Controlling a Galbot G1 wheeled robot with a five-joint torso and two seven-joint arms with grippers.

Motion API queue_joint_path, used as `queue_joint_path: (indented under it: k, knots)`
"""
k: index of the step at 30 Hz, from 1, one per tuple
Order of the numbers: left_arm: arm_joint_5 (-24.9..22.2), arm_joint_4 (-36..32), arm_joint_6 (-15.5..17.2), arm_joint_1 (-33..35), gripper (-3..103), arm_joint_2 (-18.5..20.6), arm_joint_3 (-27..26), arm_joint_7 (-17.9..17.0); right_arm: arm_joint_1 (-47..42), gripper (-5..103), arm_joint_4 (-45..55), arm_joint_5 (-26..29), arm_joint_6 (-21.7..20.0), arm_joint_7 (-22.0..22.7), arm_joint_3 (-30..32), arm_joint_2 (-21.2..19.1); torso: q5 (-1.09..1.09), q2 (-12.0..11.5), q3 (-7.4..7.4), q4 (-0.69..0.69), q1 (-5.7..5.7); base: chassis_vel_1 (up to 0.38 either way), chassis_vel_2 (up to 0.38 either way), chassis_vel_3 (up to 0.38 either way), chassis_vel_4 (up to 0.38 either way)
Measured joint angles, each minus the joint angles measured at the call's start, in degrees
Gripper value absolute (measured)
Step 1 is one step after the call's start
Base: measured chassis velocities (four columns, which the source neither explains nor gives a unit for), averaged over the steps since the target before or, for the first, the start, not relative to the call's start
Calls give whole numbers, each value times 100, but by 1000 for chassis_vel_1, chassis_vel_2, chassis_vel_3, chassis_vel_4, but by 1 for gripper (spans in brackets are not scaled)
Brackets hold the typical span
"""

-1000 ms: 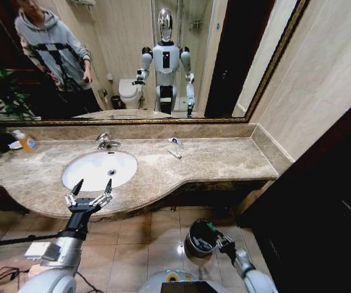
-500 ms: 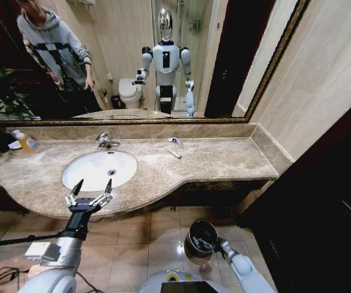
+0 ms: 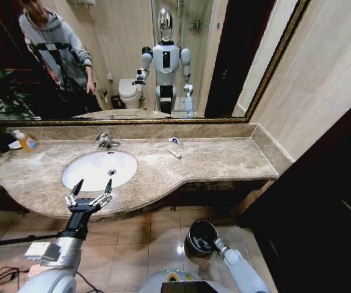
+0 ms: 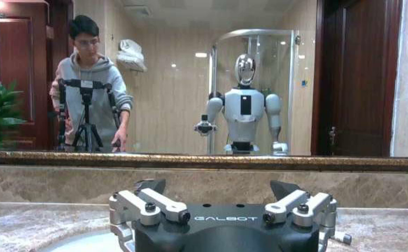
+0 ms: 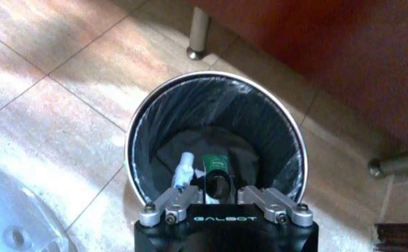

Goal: Pick up the trash from the sink and place it in the trash bin.

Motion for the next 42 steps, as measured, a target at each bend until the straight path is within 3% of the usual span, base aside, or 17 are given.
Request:
queue_joint_path:
  k: [5,12,16,19,20,23,29,37,40,42]
  knots:
    - [0,0,0,0,100,0,0,0,55,31,-60,-28,-4,42,-2,52,0,0,0,0,0,0,0,0,0]
    - [0,0,0,0,100,0,0,0,37,63,1,-20,-26,54,-6,72,-1,1,0,0,0,0,0,0,0]
    - [0,0,0,0,100,0,0,0,-2,69,37,-18,-29,62,-5,76,0,1,0,0,0,0,0,0,0]
    - [0,0,0,0,100,0,0,0,-62,85,115,-18,-36,65,0,84,0,1,0,0,0,0,0,0,0]
    - [0,0,0,0,100,0,0,0,-62,85,115,-18,-36,65,0,84,0,1,0,0,0,0,0,0,0]
    - [0,0,0,0,100,0,0,0,-117,99,177,-10,-43,67,10,89,0,1,0,0,0,0,0,0,0]
    - [0,0,0,0,100,0,0,0,-208,100,280,28,-49,67,22,93,0,1,0,0,0,0,0,0,0]
    - [0,0,0,0,100,0,0,0,-584,100,1264,980,-309,-37,-30,-6,0,1,0,1,0,0,0,0,0]
    - [0,0,0,0,100,0,0,0,-1039,100,2345,1602,-698,-58,-93,-190,0,1,-1,1,0,0,0,0,0]
    - [0,0,0,0,100,0,0,0,-1188,100,2657,1718,-809,-80,-87,-236,-3,1,0,0,0,0,0,0,0]
